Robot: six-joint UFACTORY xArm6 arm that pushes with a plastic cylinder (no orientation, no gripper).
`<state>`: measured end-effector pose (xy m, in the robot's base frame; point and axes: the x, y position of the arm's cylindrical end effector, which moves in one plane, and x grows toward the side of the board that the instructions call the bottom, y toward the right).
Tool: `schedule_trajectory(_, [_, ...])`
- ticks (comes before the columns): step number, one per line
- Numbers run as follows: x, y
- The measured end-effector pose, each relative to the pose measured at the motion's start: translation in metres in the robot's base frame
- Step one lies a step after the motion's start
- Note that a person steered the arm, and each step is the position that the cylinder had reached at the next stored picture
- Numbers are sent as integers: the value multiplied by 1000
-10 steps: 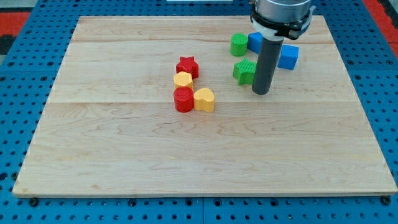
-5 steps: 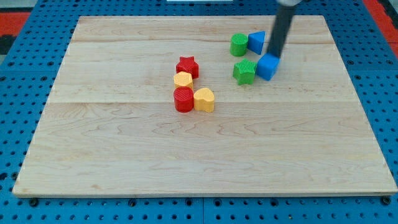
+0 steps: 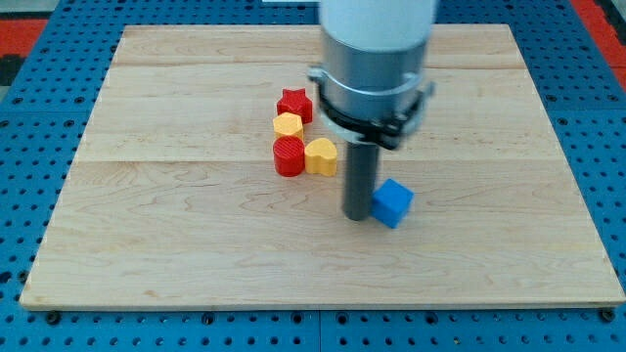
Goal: Slide the blue cube to the bottom right side of the board
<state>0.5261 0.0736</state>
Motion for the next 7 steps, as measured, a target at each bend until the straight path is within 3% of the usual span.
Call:
schedule_trajectory(1, [-2, 15])
schedule_trajectory(2, [-46, -34])
schedule_trajectory(3, [-52, 15])
schedule_trajectory(4, [-31, 50])
schedule_trajectory(5, [-60, 54])
schedule_trajectory(7, [-2, 91])
